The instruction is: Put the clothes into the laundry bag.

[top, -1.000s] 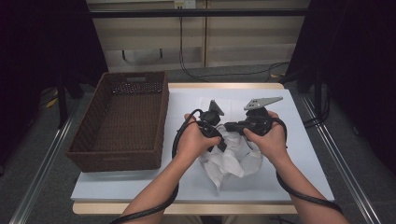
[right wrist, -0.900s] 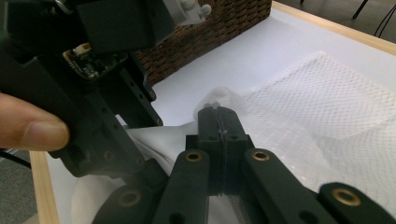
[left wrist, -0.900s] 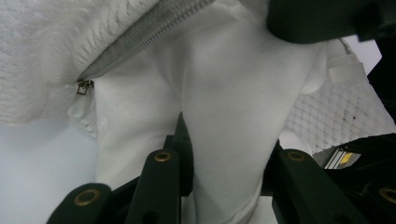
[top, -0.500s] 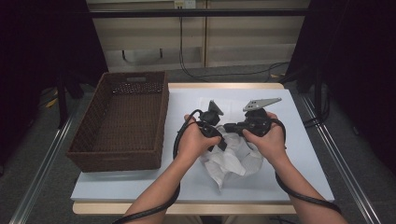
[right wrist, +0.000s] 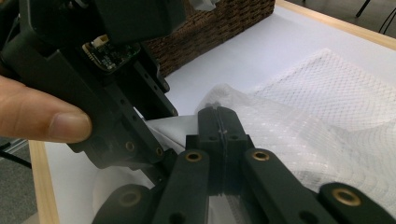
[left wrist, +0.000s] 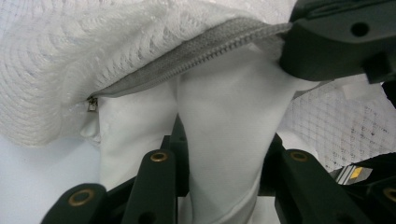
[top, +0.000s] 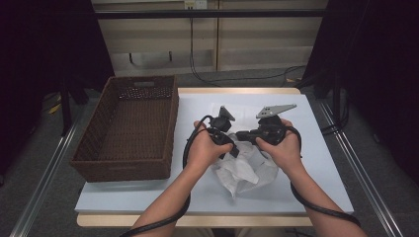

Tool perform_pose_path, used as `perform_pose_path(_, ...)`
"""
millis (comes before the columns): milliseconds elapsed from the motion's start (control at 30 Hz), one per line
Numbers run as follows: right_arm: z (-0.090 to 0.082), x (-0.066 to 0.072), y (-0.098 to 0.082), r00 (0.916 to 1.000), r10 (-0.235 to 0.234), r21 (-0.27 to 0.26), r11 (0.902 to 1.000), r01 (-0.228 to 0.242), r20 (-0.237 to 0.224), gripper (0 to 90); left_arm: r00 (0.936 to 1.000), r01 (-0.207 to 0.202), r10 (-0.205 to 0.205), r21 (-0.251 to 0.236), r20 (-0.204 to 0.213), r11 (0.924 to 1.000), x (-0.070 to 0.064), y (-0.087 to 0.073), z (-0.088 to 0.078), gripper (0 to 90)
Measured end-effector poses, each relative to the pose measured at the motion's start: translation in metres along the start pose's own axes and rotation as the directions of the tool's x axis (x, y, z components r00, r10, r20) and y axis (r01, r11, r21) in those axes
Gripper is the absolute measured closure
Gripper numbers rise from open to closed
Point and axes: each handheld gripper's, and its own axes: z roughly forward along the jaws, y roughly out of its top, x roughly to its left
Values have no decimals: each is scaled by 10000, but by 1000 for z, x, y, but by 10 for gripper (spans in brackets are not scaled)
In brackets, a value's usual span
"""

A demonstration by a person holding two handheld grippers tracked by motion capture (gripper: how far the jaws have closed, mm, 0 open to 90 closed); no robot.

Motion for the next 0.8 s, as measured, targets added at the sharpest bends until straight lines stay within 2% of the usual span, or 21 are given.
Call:
perform_pose_path(133,0,0,0,10000,-6,27,10000,6,23,900,10000,18,-18,-107,23,9999,1,0,1,684)
perform_pose_path(267,1,1,-1,10000,-33,101,9999,33,9,900,9999,-147,148,-107,11,9998,2,0,5,681)
perform_pose_path(400,2,0,-2,10000,5,124,9999,-4,-40,900,10000,-18,19,-234,50,9997,4,-1,9,668)
perform_pose_path(533,3,-1,-4,10000,-1,224,9997,1,34,900,10000,-82,81,-342,-24,9994,6,-3,12,613)
perform_pose_path(633,3,-3,-7,10000,62,270,9996,-64,53,900,9998,-201,202,-143,70,9997,7,-3,12,584)
perform_pose_path(800,3,-5,-9,9999,111,278,9996,-112,57,900,9993,-369,370,-212,75,9991,5,-7,12,500)
